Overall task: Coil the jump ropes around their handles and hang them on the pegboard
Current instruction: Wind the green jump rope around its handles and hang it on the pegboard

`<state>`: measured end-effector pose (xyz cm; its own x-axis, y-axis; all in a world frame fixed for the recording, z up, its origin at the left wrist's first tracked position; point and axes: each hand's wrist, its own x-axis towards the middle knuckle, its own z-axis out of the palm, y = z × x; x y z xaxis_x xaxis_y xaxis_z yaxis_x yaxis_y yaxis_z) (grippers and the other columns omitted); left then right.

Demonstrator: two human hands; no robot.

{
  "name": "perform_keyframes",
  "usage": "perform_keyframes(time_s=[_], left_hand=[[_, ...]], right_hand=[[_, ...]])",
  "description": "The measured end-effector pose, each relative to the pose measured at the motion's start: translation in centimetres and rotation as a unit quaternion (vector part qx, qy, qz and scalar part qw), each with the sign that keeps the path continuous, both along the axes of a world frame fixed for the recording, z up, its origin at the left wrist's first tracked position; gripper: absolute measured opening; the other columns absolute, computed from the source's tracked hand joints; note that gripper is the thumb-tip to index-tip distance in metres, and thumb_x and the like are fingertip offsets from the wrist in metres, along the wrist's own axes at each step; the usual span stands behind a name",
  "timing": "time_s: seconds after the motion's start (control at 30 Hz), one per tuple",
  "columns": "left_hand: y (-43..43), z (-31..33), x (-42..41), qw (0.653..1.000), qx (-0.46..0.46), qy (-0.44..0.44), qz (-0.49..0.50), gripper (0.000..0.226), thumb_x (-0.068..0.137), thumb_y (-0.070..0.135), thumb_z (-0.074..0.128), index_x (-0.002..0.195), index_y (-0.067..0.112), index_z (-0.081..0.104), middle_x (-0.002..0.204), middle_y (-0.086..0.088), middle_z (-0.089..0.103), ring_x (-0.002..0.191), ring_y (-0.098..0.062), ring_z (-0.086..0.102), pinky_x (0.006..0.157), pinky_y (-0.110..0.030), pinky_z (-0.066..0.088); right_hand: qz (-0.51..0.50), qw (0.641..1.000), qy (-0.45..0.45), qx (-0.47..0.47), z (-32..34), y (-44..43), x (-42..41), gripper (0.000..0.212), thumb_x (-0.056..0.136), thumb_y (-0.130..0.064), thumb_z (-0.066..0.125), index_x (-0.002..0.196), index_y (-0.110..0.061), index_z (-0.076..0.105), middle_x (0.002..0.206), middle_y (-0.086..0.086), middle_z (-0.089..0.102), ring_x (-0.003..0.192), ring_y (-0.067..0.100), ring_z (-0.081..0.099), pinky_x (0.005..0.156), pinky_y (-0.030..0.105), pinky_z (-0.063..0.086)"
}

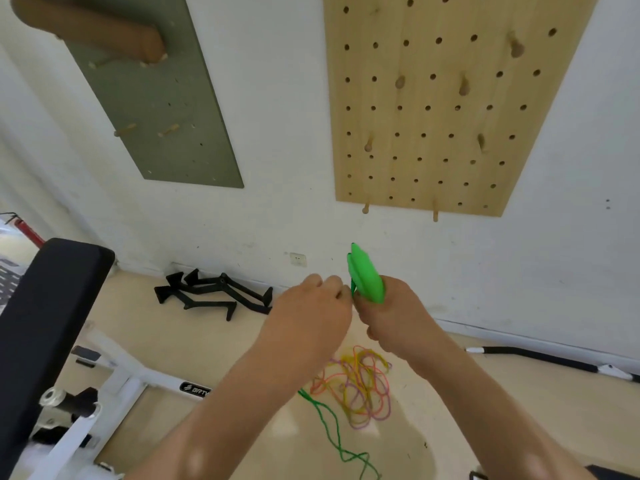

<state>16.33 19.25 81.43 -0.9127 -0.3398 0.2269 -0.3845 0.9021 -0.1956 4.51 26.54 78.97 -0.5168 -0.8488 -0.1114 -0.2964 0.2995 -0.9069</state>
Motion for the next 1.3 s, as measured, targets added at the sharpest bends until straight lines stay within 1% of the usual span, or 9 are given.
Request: perform_keyframes(time_s=[0.13,0.23,0.33,0.47,0.73,0.9,1.03,1.17,1.3], left_hand=[[-2.6,0.5,1.3,0.988,0.012,-0.01,-0.154,0.028,0.044,-0.007,0.049,0.058,0.015,0.061,0.055,0.0,0.055,0.053,-0.021,0.053,0.041,-0.023,0.045],[-3.3,1.7,2.0,0.984,0.122,-0.002,-0.129,0.021,0.069,0.007,0.069,0.078,0.021,0.057,0.066,0.002,0.06,0.064,-0.02,0.054,0.053,-0.028,0.046],[-4.0,3.4,2.4,0.986,0.151,0.032,-0.062,0.018,0.09,0.031,0.055,0.085,0.026,0.039,0.076,0.001,0.055,0.074,-0.02,0.05,0.065,-0.03,0.037],[-6.2,4.5,3.2,0.972,0.152,0.083,-0.16,0.018,0.072,0.043,0.066,0.073,0.026,0.071,0.066,0.009,0.06,0.059,-0.004,0.055,0.055,-0.025,0.047],[-9.8,8.4,4.3,0.841,0.532,-0.008,-0.098,0.021,0.065,0.004,0.081,0.073,0.024,0.076,0.068,0.008,0.072,0.062,0.001,0.064,0.063,-0.012,0.047],[-10.2,6.2,4.3,0.68,0.701,0.183,-0.111,0.017,0.071,0.005,0.074,0.062,0.019,0.077,0.058,0.005,0.069,0.051,-0.003,0.062,0.049,-0.015,0.047],[-9.2,2.3,3.2,0.623,0.72,0.299,-0.056,0.025,0.071,0.002,0.056,0.058,0.019,0.07,0.049,-0.001,0.054,0.043,-0.012,0.039,0.044,-0.017,0.029],[-8.4,0.5,3.5,0.678,0.664,0.313,-0.027,0.06,0.088,-0.015,0.039,0.053,0.027,0.064,0.042,0.007,0.049,0.035,-0.005,0.032,0.037,-0.017,0.025],[-8.4,-0.7,4.4,0.79,0.547,0.275,-0.025,0.04,0.097,0.015,0.038,0.072,0.039,0.059,0.056,0.01,0.06,0.042,-0.009,0.04,0.045,-0.021,0.033]], right_hand=[[0.088,0.963,0.24,0.086,0.0,-1.6,0.7,0.011,0.086,-0.012,0.048,0.078,-0.016,0.042,0.076,0.003,0.055,0.072,0.025,0.054,0.059,0.033,0.038],[0.135,0.948,0.269,0.107,0.8,-2.0,1.2,0.025,0.086,-0.04,0.054,0.086,-0.015,0.052,0.091,0.003,0.065,0.085,0.023,0.061,0.072,0.036,0.049],[0.174,0.936,0.274,0.138,1.6,-2.5,1.6,0.049,0.077,-0.067,0.045,0.088,-0.022,0.059,0.083,-0.003,0.065,0.076,0.016,0.062,0.067,0.033,0.05],[0.195,0.924,0.286,0.161,3.2,-2.5,2.3,0.047,0.083,-0.067,0.046,0.074,-0.022,0.053,0.071,-0.003,0.058,0.066,0.016,0.056,0.059,0.03,0.044],[0.321,0.894,0.282,0.138,7.6,-2.3,3.4,0.033,0.081,-0.042,0.056,0.067,-0.014,0.05,0.055,-0.004,0.049,0.049,0.013,0.042,0.051,0.032,0.037],[0.295,0.946,0.129,0.044,8.2,-3.0,3.1,0.032,0.08,-0.034,0.06,0.066,-0.009,0.045,0.057,-0.002,0.038,0.052,0.015,0.035,0.053,0.034,0.031],[0.223,0.975,-0.011,-0.016,7.0,-3.6,3.4,0.031,0.084,-0.02,0.06,0.078,0.008,0.05,0.055,0.003,0.04,0.044,0.014,0.033,0.043,0.021,0.03],[0.169,0.982,-0.086,-0.019,5.6,-4.1,3.8,0.016,0.092,-0.007,0.05,0.084,0.005,0.057,0.056,0.006,0.037,0.04,0.011,0.027,0.036,0.016,0.023],[0.12,0.992,-0.045,-0.007,4.8,-4.8,3.2,0.02,0.09,-0.011,0.053,0.077,0.004,0.057,0.057,0.007,0.04,0.044,0.015,0.03,0.038,0.018,0.024]])
